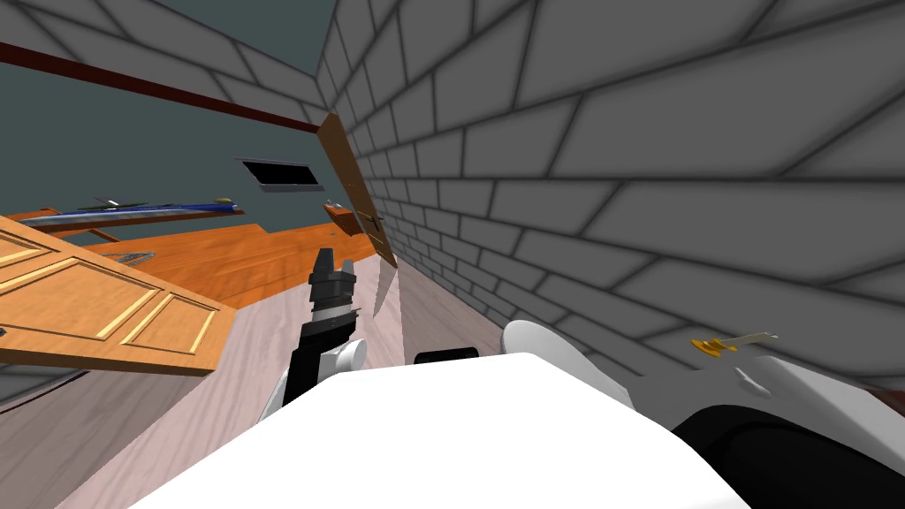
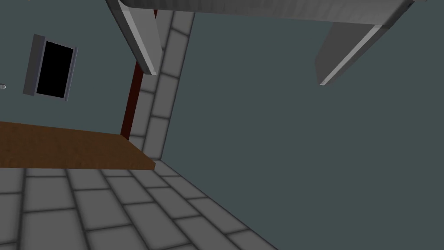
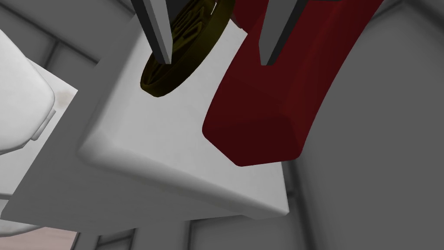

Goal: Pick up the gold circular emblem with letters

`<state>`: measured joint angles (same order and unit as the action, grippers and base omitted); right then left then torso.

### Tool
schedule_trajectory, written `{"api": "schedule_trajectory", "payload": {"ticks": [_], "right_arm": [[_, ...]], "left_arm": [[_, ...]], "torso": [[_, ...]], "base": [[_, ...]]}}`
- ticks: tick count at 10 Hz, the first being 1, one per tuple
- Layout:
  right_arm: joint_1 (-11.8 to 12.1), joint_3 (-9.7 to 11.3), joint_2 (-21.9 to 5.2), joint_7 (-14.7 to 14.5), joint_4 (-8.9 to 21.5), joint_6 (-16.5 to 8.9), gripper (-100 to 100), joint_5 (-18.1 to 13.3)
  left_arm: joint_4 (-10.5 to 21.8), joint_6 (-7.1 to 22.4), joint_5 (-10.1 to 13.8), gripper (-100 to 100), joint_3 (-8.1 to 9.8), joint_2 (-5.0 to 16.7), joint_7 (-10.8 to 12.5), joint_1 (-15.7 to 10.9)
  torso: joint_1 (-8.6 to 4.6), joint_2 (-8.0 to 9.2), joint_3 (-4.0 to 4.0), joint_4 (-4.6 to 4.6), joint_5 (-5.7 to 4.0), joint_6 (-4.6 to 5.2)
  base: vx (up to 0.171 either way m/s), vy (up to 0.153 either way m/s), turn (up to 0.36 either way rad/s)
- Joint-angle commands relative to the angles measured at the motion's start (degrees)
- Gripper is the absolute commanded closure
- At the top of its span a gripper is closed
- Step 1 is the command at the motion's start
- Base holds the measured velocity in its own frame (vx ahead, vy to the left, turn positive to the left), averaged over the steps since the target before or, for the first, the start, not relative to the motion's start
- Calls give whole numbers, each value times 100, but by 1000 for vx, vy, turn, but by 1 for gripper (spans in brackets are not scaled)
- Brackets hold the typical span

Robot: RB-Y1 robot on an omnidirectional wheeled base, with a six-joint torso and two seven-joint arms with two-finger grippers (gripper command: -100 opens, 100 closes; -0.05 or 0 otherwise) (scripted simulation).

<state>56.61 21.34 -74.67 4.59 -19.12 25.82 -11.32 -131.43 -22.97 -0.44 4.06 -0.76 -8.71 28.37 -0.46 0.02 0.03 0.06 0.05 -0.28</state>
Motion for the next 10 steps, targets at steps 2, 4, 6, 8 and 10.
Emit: {"api": "schedule_trajectory", "payload": {"ticks": [2, 4, 6, 8, 10], "right_arm": [[-4, -6, 6, 12, -4, 12, 100, 8], [-5, -7, 8, 17, -6, 15, 100, 9], [-14, -293, -24, 121, -111, 43, 100, -277], [-14, -437, -24, 121, -111, 43, 100, -507], [-43, -799, -43, 244, -209, 93, 100, -941]], "left_arm": [[0, 0, 0, 0, 0, 0, 0, 0], [0, 0, 0, 0, 0, 0, 0, 0], [0, 0, 0, 0, 0, 0, 0, 0], [0, 0, 0, 0, 0, 0, 0, 1], [0, 0, 0, 0, 1, 0, 0, 1]], "torso": [[1, -2, -4, -5, 0, -5], [4, -8, -8, -8, 2, -6], [6, -11, -10, -9, 4, -7], [1, -21, -15, -10, -7, 2], [-1, -22, -13, -6, -22, 4]], "base": [[0, 0, 0], [0, 0, 0], [19, -8, -83], [47, 1, -72], [51, -2, -137]]}}
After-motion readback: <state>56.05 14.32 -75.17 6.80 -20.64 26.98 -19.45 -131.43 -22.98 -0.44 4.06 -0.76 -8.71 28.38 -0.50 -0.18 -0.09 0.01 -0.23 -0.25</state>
